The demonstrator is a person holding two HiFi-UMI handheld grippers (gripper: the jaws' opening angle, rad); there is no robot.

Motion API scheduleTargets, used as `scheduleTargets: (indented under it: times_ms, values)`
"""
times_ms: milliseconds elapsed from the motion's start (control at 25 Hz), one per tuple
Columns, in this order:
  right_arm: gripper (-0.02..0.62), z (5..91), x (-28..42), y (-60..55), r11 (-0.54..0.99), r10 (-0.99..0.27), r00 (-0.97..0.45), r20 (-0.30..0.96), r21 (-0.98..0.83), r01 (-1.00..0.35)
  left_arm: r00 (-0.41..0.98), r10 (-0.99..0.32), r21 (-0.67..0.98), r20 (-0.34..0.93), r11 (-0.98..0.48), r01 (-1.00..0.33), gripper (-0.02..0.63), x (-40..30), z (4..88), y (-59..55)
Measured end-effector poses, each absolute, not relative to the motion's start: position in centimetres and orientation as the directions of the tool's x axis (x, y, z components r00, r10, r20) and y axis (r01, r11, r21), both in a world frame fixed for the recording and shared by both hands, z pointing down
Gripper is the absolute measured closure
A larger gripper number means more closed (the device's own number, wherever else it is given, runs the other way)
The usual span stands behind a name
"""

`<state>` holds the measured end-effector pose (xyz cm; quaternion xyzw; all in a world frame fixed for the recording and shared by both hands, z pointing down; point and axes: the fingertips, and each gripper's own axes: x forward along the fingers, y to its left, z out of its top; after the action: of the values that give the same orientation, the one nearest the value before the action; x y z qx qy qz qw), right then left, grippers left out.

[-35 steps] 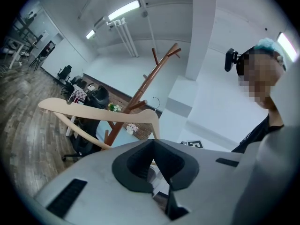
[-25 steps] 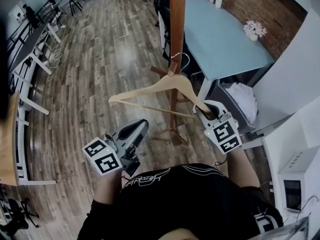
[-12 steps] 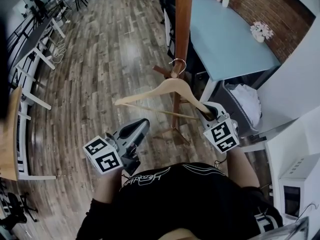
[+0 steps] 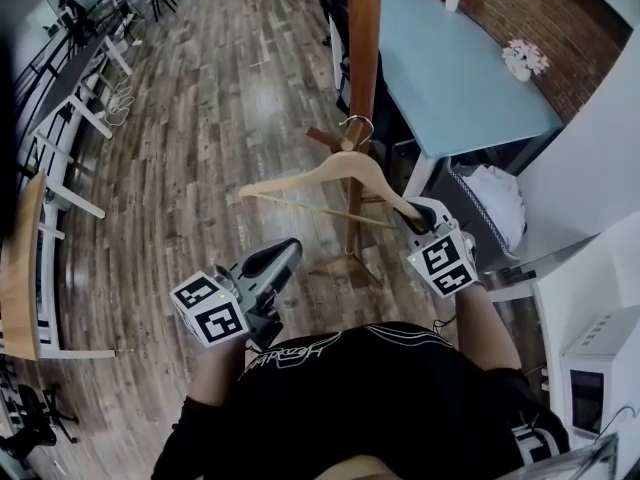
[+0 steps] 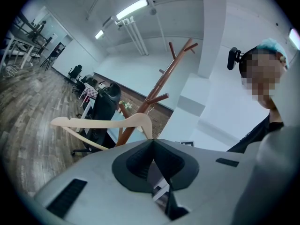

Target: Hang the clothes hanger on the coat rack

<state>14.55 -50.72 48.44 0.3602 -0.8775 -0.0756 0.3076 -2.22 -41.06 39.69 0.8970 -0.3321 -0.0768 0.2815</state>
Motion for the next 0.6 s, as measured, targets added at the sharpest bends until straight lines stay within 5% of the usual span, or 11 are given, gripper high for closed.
scheduleTargets:
  times_ms: [280, 600]
  values:
    - [0.499, 48.5, 14.5, -51.1, 0.732, -0.677, -0.561, 0.476, 0.355, -0.582, 0.766, -0.641, 0.561, 0.058, -0.614, -0.556, 0.6, -2.4, 40.1, -40.6]
    - [0.359, 46.1, 15.3, -50.5, 0.659, -0.75, -0.548, 0.372, 0.342, -0.67, 0.778, -0.627, 0.547, 0.043, -0.637, -0.543, 0.6, -2.8, 39.6, -39.4]
